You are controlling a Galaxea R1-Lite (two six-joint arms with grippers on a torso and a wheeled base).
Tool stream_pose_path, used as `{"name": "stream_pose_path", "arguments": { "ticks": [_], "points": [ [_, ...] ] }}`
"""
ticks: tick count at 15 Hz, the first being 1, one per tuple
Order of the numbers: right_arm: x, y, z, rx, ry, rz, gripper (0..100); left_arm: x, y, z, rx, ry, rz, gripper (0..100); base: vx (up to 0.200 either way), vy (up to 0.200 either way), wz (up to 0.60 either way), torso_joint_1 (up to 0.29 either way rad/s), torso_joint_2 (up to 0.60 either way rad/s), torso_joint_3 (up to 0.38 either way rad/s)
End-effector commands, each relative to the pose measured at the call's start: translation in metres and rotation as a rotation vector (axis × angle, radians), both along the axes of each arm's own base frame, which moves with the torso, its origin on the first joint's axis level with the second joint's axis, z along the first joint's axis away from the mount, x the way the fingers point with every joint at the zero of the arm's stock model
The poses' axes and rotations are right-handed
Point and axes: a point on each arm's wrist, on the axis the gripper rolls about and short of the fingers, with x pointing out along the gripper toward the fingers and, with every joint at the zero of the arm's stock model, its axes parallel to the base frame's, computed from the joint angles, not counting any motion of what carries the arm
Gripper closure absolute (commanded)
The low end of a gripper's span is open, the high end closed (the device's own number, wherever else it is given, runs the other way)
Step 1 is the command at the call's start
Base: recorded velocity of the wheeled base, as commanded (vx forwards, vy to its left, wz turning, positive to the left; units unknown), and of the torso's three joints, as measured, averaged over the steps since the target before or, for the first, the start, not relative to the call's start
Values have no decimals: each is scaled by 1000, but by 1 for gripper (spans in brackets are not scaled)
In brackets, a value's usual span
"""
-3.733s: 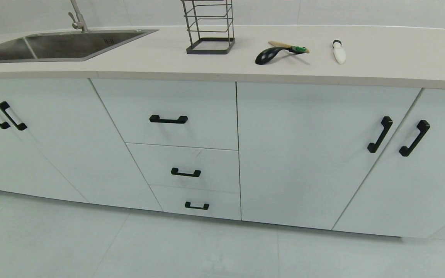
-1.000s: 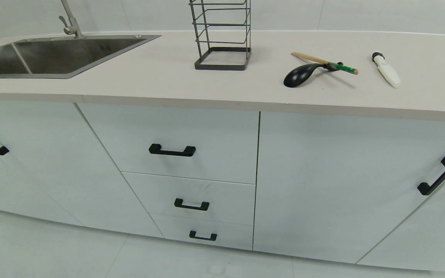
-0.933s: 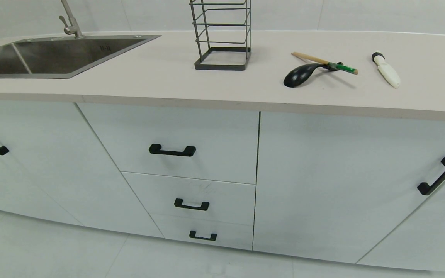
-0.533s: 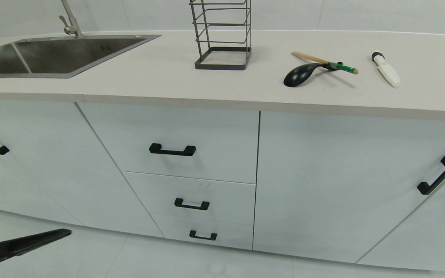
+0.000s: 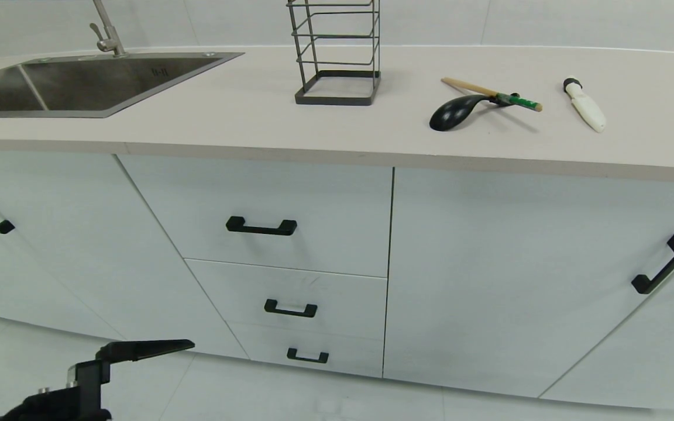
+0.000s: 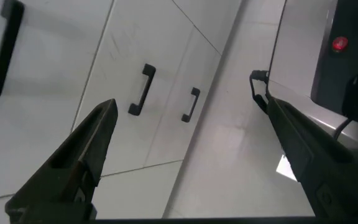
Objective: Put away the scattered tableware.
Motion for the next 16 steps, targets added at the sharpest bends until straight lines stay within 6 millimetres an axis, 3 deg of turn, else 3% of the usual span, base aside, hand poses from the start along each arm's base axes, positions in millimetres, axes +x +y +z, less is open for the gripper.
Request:
{"name": "stream_pose_path", "arguments": {
  "ticks": [1, 4, 7, 11, 16],
  "points": [
    [0, 0, 0, -1, 1, 0, 100, 3, -10, -6, 44, 39, -31, 0, 0, 0, 0, 0, 0, 0],
    [0, 0, 0, 0, 1, 0, 100, 13, -15, -19, 108, 117, -14, 0, 0, 0, 0, 0, 0, 0],
    [0, 0, 0, 0, 1, 0, 100, 37, -24, -41, 176, 223, 5, 0, 0, 0, 0, 0, 0, 0],
    [0, 0, 0, 0, 1, 0, 100, 70, -36, -62, 208, 207, 56, 0, 0, 0, 0, 0, 0, 0],
    [0, 0, 0, -1, 1, 0, 100, 102, -47, -74, 238, 175, 107, 0, 0, 0, 0, 0, 0, 0]
  ]
}}
